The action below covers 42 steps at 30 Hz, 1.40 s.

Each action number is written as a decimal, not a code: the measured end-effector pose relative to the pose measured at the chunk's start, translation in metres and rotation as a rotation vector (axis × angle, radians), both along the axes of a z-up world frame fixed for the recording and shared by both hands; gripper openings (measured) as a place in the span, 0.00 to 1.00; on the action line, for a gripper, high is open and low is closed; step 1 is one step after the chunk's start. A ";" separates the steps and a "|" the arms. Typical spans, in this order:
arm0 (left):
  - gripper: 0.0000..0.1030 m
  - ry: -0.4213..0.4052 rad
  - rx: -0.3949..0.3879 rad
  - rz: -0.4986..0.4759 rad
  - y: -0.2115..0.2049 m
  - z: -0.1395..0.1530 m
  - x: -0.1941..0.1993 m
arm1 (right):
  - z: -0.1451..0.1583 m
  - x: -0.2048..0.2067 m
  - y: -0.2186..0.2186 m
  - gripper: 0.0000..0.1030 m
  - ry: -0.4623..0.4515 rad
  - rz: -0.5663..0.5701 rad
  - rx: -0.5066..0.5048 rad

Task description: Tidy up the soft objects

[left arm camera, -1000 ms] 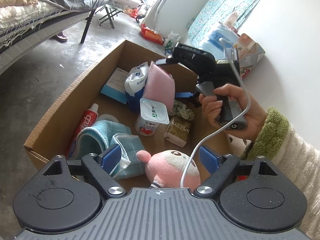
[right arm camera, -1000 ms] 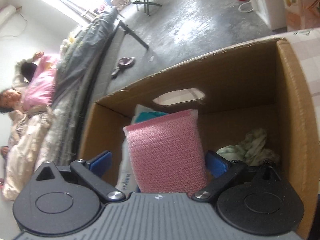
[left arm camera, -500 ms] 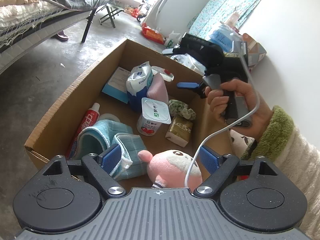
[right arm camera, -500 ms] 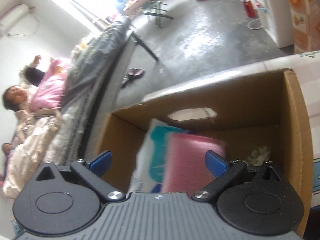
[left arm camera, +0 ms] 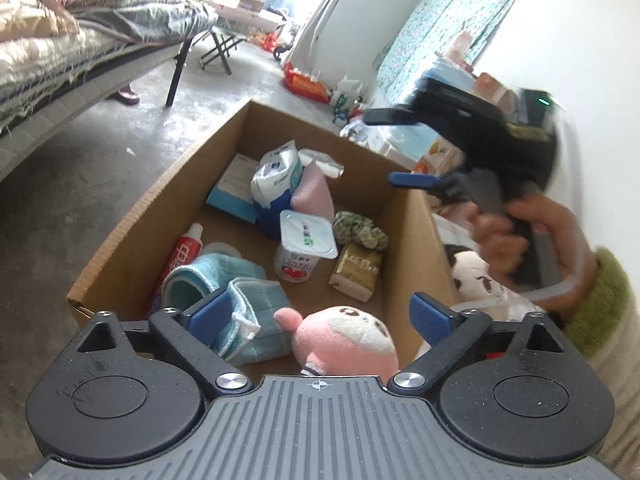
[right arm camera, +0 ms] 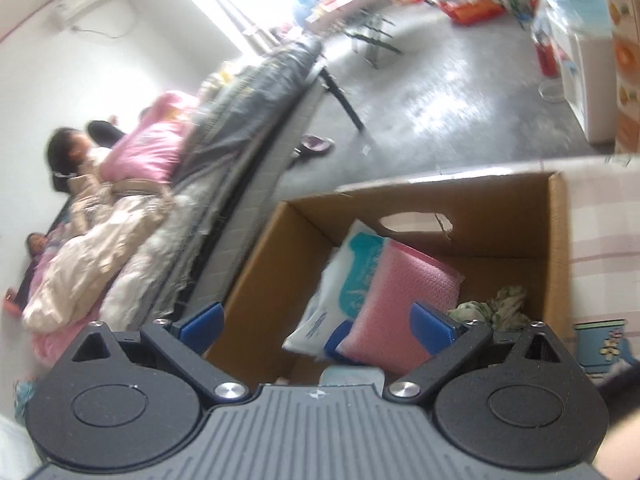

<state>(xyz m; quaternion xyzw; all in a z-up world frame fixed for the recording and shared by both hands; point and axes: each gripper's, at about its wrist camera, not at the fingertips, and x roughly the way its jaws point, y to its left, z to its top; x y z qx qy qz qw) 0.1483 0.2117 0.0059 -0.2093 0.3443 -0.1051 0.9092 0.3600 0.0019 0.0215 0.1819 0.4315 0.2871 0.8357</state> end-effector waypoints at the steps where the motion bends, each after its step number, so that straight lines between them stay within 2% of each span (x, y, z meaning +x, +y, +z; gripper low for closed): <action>1: 0.96 -0.009 0.003 0.001 -0.001 0.003 -0.003 | 0.008 -0.010 -0.007 1.00 -0.022 0.009 0.008; 9: 0.99 -0.071 0.056 0.024 -0.010 0.027 -0.033 | 0.064 -0.106 -0.070 1.00 -0.237 0.057 0.028; 12: 1.00 -0.089 0.066 0.025 -0.014 0.032 -0.044 | 0.074 -0.143 -0.092 1.00 -0.299 0.060 0.019; 17: 1.00 -0.097 0.072 0.013 -0.025 0.035 -0.058 | 0.073 -0.201 -0.129 1.00 -0.348 0.050 0.015; 22: 1.00 -0.088 0.123 -0.060 -0.047 0.035 -0.071 | 0.059 -0.253 -0.164 1.00 -0.408 -0.029 -0.037; 28: 1.00 -0.096 0.140 -0.144 -0.078 0.031 -0.080 | 0.023 -0.295 -0.197 1.00 -0.408 -0.166 -0.123; 34: 1.00 -0.089 0.133 -0.193 -0.113 0.029 -0.076 | -0.006 -0.294 -0.232 1.00 -0.382 -0.262 -0.180; 42: 1.00 -0.093 0.187 -0.316 -0.177 0.027 -0.071 | -0.039 -0.307 -0.265 1.00 -0.370 -0.351 -0.147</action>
